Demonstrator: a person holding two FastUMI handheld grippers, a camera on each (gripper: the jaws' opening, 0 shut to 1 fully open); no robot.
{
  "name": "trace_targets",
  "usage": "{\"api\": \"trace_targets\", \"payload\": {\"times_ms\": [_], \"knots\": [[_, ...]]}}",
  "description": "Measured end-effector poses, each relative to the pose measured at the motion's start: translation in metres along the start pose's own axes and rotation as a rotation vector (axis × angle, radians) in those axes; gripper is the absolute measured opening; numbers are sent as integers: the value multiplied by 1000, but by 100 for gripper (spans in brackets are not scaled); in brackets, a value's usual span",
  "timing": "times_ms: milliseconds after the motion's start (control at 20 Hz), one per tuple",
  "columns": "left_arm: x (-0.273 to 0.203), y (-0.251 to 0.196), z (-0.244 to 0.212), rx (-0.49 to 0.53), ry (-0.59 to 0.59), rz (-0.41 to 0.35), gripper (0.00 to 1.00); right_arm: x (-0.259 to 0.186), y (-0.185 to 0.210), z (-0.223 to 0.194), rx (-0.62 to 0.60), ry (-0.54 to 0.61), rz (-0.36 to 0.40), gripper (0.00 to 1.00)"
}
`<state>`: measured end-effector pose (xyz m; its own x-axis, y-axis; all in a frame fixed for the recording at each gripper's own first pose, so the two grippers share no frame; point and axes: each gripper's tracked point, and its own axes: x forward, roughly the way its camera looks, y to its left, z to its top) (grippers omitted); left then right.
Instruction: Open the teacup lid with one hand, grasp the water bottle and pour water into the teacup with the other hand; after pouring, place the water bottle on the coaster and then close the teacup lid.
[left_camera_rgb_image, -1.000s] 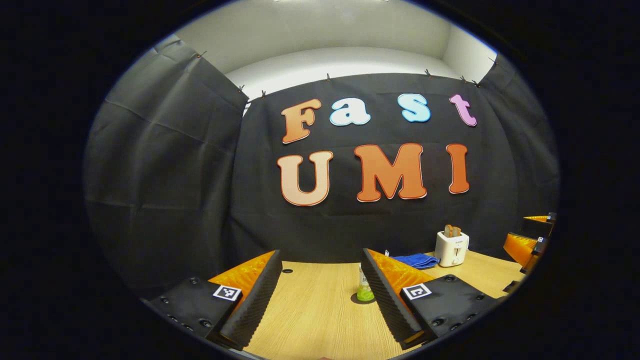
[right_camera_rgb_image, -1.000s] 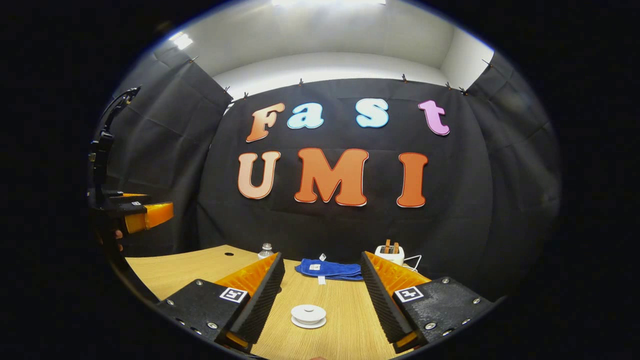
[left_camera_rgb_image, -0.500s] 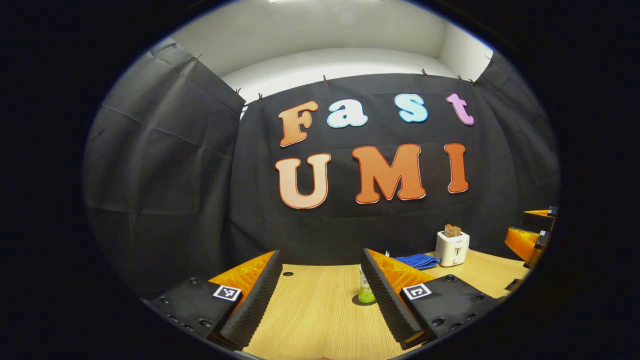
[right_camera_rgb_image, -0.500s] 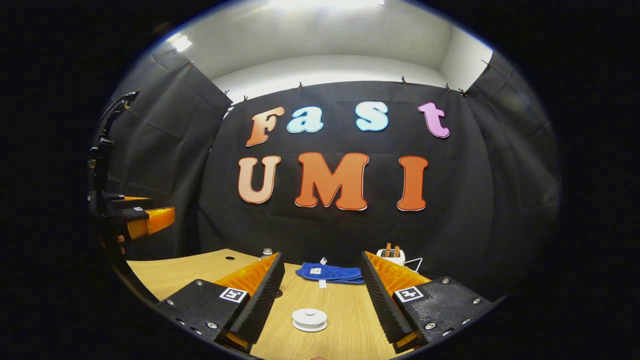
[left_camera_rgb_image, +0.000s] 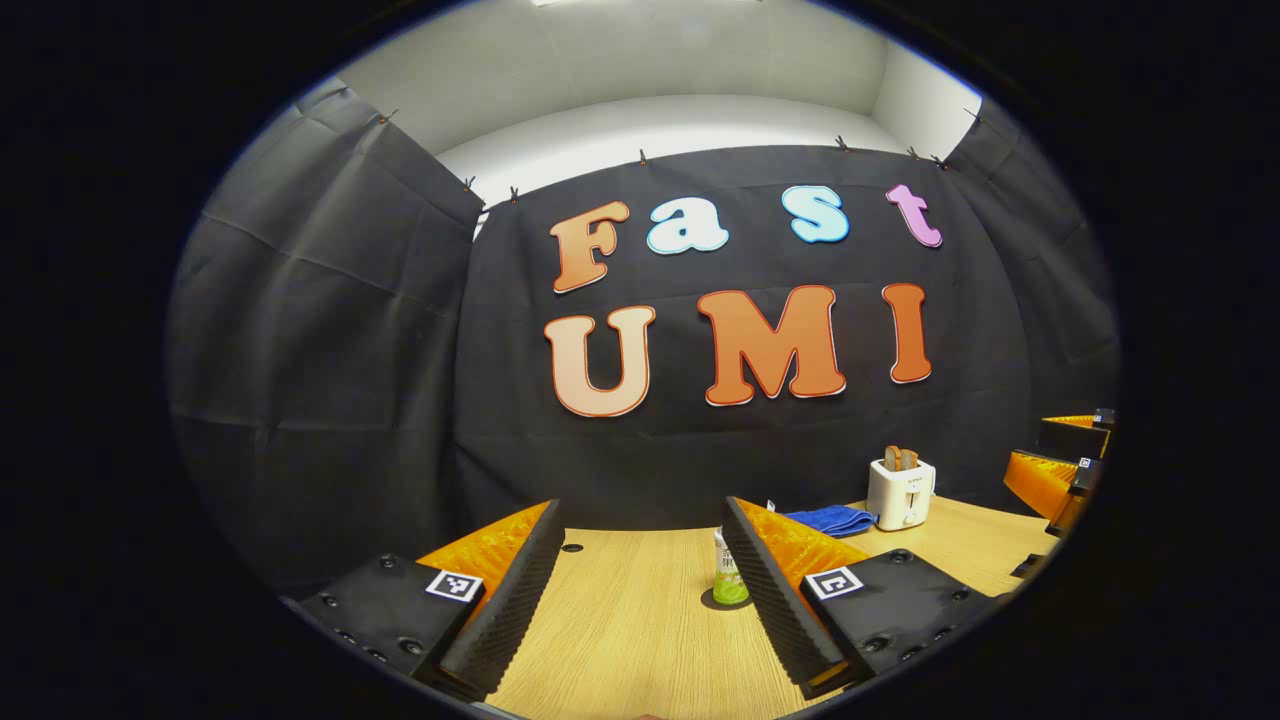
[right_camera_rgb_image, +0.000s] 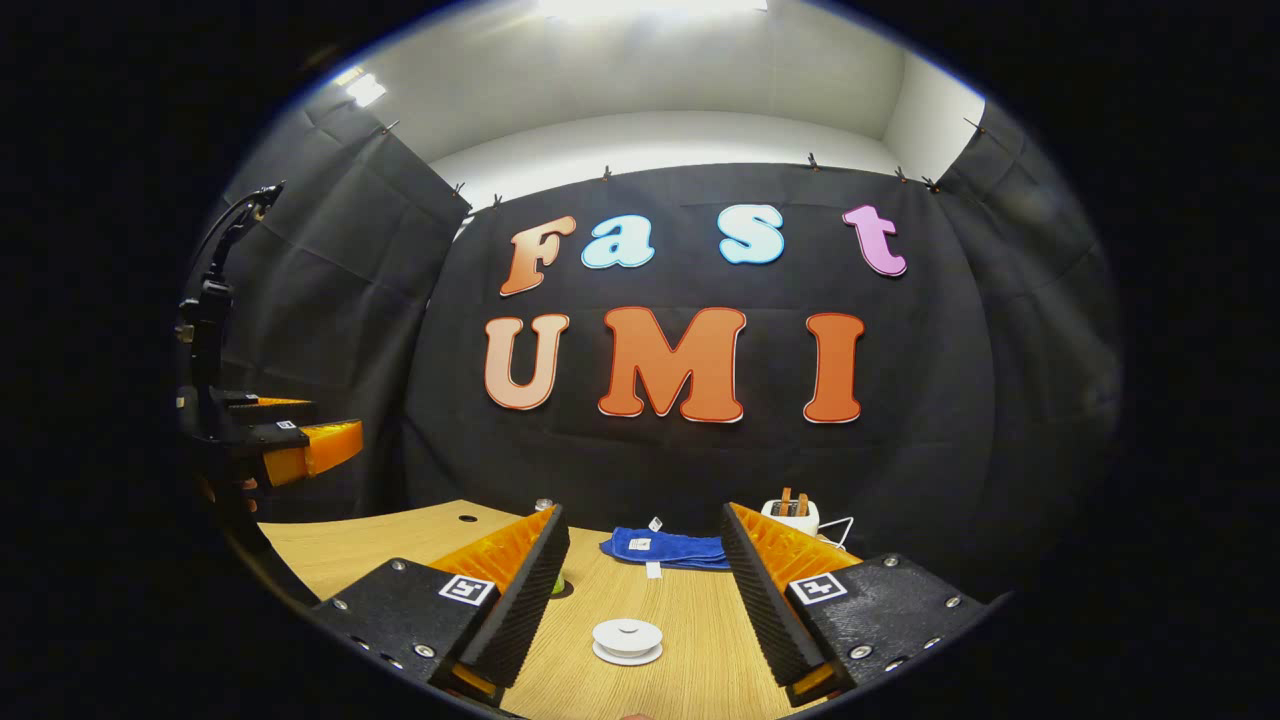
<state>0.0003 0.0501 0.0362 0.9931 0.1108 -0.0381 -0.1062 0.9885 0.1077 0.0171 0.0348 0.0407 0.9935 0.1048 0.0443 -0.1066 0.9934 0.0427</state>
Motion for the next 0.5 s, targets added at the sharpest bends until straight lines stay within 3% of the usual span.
{"api": "trace_targets", "payload": {"times_ms": [500], "knots": [[-1, -10, -4, 14, -9, -12, 99, -2, -9, -6, 9, -4, -3, 92]]}}
